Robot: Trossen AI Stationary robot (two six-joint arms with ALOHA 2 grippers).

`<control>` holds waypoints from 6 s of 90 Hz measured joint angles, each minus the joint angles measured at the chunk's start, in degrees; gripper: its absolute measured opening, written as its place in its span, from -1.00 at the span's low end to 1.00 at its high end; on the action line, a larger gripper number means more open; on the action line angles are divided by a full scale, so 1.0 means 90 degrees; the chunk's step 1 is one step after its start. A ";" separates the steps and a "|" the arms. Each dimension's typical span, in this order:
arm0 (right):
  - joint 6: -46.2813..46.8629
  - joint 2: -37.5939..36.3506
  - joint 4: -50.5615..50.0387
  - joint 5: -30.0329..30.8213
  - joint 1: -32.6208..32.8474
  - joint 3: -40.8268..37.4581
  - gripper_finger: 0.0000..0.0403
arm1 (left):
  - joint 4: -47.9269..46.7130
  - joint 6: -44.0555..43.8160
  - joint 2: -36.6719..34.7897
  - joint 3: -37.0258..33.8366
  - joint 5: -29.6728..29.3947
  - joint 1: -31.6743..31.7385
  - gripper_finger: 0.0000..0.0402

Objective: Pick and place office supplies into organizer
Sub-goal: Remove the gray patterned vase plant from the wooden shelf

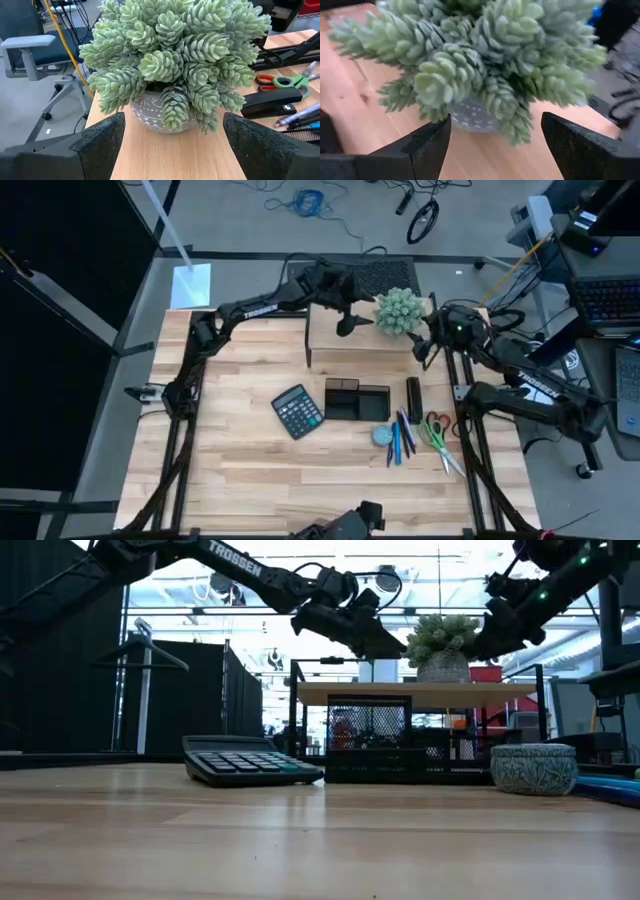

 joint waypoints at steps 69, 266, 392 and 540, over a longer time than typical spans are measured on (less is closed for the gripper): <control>-0.0027 0.0899 0.1337 -0.0769 -0.0216 -0.0291 0.46 | 0.0767 -0.0048 0.0368 -0.0005 0.0008 -0.0147 0.63; 0.0414 0.0646 0.1810 -0.0683 0.0560 -0.0308 0.46 | 0.0193 -0.0045 0.0062 0.0108 0.0289 -0.0358 0.63; 0.1154 0.1190 0.2527 0.0356 0.2654 -0.0289 0.46 | -0.2097 0.0360 -0.0641 0.0083 0.0022 -0.0895 0.49; 0.1043 0.4743 0.2270 0.0142 0.4100 0.2118 0.46 | -0.4511 0.0444 -0.2402 -0.2087 -0.0524 -0.1433 0.49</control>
